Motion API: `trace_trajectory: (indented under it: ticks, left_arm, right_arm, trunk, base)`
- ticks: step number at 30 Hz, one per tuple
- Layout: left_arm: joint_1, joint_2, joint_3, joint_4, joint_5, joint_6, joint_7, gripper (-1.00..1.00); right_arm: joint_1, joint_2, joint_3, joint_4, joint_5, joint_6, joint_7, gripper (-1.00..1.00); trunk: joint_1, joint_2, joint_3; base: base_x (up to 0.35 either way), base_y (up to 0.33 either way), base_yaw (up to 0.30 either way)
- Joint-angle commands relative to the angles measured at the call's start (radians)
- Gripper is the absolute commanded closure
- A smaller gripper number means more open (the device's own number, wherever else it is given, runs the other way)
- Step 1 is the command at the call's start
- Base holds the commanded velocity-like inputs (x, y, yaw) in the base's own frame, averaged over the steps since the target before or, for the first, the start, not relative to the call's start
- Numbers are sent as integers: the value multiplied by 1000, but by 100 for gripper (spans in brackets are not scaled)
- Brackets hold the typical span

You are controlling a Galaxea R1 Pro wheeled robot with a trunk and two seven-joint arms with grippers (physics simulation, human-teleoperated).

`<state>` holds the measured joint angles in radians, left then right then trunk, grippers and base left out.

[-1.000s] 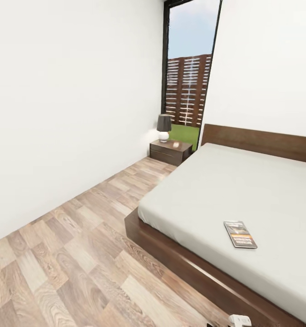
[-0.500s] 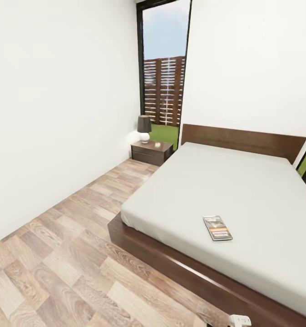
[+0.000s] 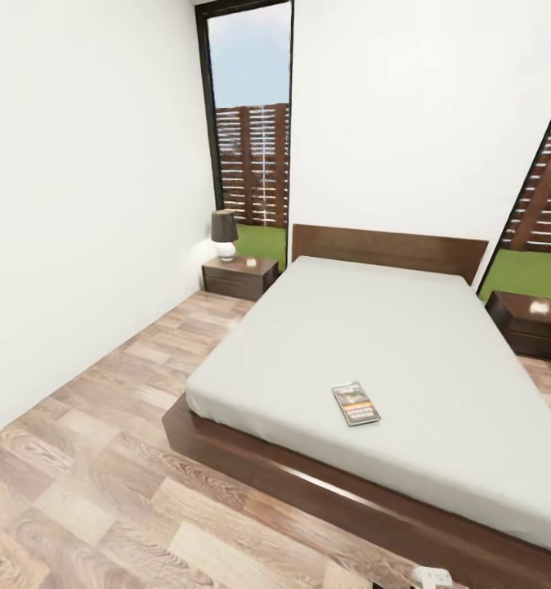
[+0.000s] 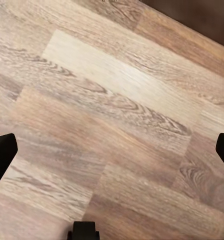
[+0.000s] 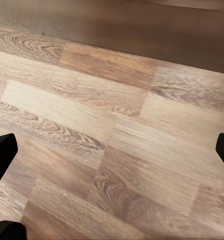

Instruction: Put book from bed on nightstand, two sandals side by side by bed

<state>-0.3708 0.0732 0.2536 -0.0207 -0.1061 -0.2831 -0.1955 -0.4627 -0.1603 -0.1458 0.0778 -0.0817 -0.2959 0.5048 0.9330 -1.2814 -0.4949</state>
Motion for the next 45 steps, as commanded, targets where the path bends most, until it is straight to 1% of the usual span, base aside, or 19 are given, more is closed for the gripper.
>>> trace_trajectory:
  ticks: [1, 5, 31, 36, 45]
  left_arm:
    - [0, 0, 9, 1, -10, -4, -2, -100]
    - [0, 0, 9, 1, -10, -4, -2, -100]
    - [0, 0, 10, 1, -10, -4, -2, -100]
    - [0, 0, 10, 1, -10, -4, -2, -100]
    - [0, 0, 10, 1, -10, -4, -2, -100]
  right_arm:
    - [-2, -1, -3, 5, -9, -3, 7, -100]
    - [-2, 0, -3, 5, -9, -3, 7, -100]
    - [-2, 0, -3, 5, -9, -3, 6, -100]
    - [-2, 0, -3, 5, -9, -3, 5, -100]
    - [-2, 0, -3, 5, -9, -3, 5, -100]
  trunk:
    - [-4, 7, 2]
    - [-19, 35, 15]
    - [-19, 35, 15]
    - [-19, 35, 15]
    - [-19, 35, 15]
  base:
    - [0, 0, -283]
    - [0, 0, -283]
    - [0, 0, -282]
    - [93, 82, -71]
    - [250, 191, -6]
